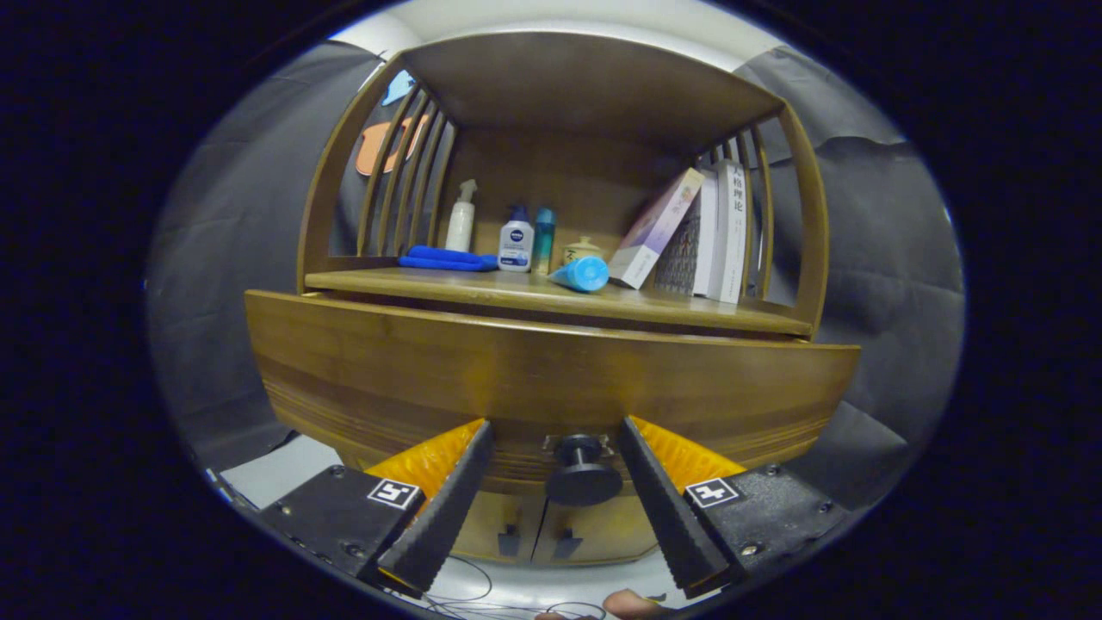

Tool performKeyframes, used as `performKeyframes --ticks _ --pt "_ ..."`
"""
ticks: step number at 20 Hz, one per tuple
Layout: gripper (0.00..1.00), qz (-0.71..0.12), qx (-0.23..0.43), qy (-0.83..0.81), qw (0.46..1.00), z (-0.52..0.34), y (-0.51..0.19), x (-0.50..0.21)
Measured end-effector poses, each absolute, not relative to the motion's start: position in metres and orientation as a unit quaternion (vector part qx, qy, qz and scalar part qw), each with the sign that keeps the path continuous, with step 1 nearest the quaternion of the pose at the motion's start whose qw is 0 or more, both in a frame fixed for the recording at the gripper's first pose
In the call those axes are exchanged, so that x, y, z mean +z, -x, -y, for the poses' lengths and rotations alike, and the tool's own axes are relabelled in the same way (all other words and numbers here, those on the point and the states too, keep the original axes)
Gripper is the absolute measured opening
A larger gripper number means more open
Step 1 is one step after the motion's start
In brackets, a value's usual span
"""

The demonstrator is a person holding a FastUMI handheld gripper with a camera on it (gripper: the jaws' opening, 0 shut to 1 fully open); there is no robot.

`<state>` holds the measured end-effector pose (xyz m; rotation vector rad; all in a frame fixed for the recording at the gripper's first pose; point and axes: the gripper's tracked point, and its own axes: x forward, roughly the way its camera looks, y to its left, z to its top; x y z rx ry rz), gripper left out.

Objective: Pull open the drawer, take out the items inside it, and place them on the countertop above the cabinet.

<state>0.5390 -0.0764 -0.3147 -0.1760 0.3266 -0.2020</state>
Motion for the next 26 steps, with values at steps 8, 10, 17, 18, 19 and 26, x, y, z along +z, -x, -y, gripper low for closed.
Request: performKeyframes --ticks 8,10,17,18,19,26 --pt "0.98 -0.175 -0.101 0.089 0.975 0.081 -0.573 -0.316" --pt "0.98 -0.178 -0.102 0.09 0.975 0.082 -0.581 -0.317" --pt "0.98 -0.197 -0.1 0.103 0.97 0.083 -0.589 -0.324" --pt "0.98 -0.205 -0.095 0.096 0.969 0.081 -0.584 -0.325" --pt "0.99 -0.204 -0.092 0.091 0.97 0.081 -0.578 -0.321" --pt "0.99 -0.149 -0.043 0.08 0.985 0.058 -0.512 -0.249"
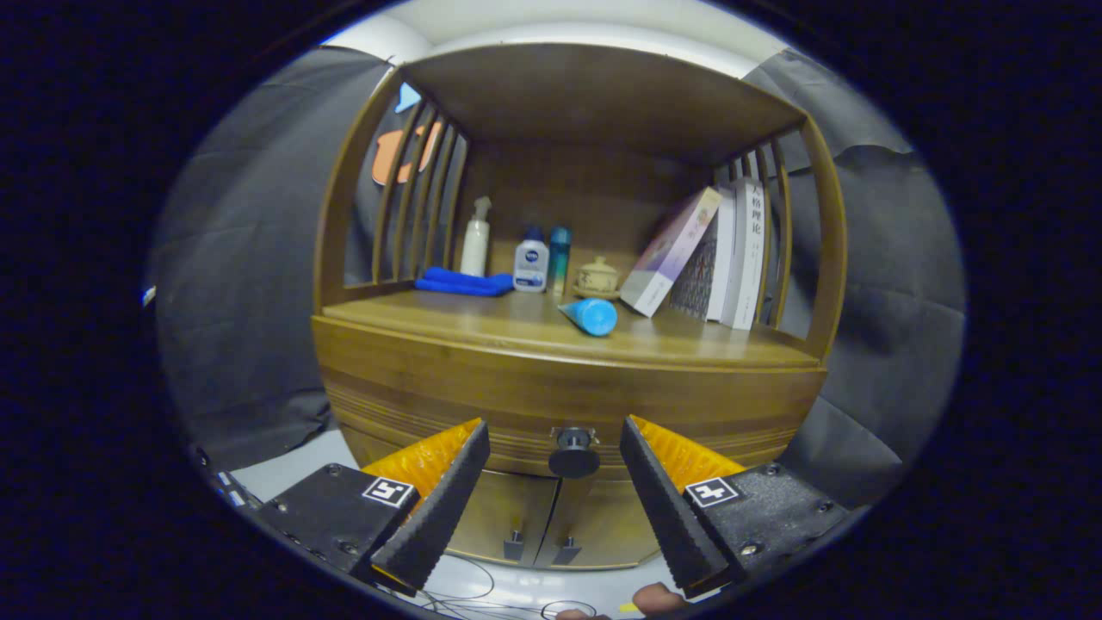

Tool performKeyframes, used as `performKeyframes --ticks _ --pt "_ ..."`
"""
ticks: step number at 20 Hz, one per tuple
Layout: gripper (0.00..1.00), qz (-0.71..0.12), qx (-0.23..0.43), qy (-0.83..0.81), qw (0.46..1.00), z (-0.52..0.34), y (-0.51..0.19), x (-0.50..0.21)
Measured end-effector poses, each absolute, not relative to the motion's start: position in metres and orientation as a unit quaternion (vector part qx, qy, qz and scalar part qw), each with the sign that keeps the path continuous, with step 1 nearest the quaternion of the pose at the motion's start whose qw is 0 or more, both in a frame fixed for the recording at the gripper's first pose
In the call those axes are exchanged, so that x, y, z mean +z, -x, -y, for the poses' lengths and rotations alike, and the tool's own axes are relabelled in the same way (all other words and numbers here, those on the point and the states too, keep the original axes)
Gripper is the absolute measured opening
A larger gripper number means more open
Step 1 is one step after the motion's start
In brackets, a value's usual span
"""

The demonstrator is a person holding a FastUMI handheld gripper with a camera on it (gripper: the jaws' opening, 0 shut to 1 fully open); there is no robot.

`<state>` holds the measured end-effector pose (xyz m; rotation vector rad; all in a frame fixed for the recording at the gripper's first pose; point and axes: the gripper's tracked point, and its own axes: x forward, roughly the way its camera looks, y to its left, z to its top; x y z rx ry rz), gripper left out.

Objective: Pull open the drawer, take out the items inside it, and place them on the countertop above the cabinet.

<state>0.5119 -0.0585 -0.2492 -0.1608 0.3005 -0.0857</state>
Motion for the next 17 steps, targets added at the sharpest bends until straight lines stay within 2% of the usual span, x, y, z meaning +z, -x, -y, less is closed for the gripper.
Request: performKeyframes --ticks 17 --pt "0.99 -0.066 0.028 0.031 0.997 0.064 -0.308 -0.1"
